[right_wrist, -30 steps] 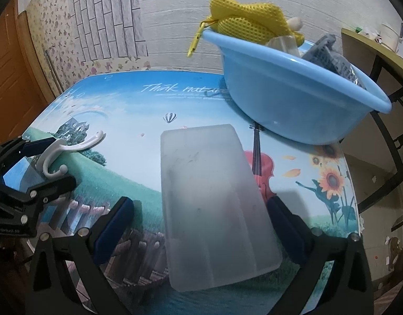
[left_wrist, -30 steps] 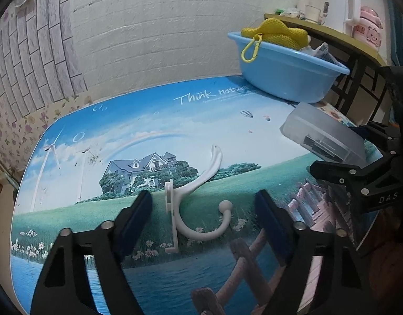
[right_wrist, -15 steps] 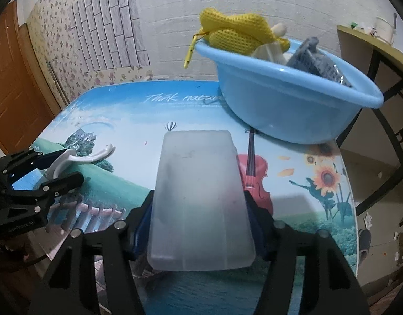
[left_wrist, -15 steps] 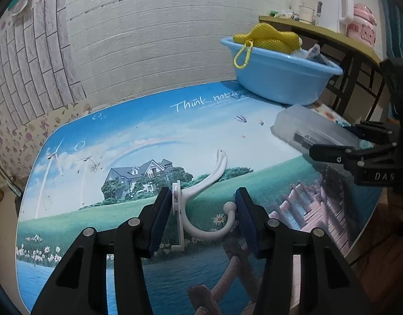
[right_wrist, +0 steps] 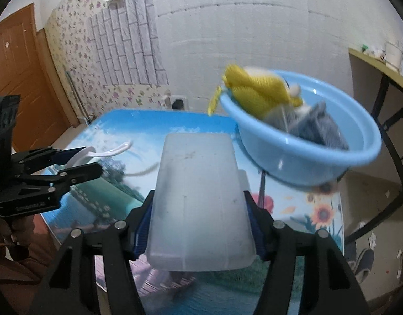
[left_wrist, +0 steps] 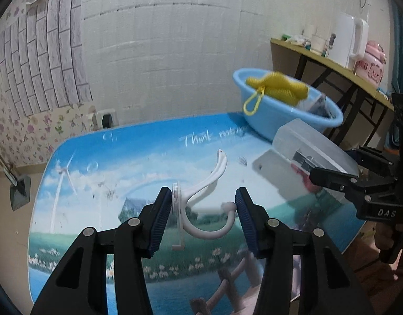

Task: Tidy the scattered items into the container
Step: 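Carry the white hook and clear box over the blue basin with both tools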

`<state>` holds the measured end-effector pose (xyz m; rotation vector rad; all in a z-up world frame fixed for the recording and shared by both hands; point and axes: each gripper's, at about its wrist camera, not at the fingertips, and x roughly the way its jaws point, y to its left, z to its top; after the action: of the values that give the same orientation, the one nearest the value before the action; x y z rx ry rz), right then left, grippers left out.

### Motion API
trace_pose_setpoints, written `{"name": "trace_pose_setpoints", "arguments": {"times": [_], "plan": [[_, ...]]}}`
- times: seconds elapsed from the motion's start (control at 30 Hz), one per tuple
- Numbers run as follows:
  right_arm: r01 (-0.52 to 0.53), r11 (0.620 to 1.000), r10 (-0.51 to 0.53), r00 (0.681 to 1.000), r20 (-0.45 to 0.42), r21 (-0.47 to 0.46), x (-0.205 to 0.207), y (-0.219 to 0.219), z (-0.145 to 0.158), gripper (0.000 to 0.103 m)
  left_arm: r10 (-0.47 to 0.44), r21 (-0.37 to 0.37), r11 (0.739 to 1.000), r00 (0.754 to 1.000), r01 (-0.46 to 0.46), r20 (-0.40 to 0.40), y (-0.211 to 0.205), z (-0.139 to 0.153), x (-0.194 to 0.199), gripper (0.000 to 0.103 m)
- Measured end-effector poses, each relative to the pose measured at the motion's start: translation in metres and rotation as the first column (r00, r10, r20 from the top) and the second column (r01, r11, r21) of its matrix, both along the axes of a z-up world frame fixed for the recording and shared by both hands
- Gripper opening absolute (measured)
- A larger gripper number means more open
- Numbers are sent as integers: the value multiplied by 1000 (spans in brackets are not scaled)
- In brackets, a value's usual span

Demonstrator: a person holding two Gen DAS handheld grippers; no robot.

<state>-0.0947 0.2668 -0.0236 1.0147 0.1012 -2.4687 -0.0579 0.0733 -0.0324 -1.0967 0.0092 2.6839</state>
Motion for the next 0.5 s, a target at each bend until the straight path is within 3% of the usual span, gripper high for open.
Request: {"name": "trace_pose_setpoints", "arguments": {"times": [0.5], "plan": [[-75, 994, 67, 994, -91, -84, -15, 2, 57, 61, -5, 25, 1000, 997, 7, -74, 16, 55, -35, 50]]}}
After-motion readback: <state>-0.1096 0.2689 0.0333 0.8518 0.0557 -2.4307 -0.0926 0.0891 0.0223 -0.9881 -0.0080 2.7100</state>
